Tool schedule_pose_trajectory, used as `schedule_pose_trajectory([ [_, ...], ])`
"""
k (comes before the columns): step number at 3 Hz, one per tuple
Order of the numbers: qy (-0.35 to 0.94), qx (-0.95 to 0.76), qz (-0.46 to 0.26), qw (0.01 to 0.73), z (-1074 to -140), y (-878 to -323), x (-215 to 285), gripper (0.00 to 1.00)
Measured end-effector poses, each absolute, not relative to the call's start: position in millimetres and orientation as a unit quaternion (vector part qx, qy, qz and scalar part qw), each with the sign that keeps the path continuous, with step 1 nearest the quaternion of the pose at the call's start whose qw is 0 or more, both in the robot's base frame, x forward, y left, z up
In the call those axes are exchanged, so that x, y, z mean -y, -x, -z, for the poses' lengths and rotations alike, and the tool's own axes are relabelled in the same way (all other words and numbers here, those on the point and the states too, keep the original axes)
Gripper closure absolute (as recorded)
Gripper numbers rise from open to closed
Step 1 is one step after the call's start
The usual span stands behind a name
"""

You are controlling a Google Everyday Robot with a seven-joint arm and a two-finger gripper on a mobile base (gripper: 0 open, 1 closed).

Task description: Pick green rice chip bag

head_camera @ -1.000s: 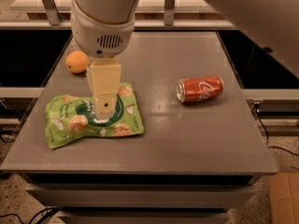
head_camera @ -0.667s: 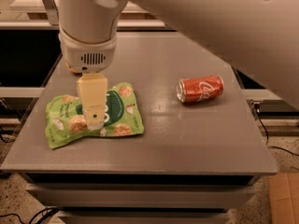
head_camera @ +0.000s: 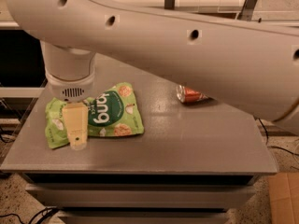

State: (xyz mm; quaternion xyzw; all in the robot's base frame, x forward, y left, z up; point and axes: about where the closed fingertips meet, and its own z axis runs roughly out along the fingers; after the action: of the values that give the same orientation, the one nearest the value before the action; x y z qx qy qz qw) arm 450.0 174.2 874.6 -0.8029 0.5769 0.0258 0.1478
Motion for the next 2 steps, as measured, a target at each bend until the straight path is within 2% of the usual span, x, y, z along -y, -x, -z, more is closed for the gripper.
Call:
schedule_pose_trajectory([
  [2,0.802,-0.577,-0.01,0.152,-869,-461,-178,0.0],
])
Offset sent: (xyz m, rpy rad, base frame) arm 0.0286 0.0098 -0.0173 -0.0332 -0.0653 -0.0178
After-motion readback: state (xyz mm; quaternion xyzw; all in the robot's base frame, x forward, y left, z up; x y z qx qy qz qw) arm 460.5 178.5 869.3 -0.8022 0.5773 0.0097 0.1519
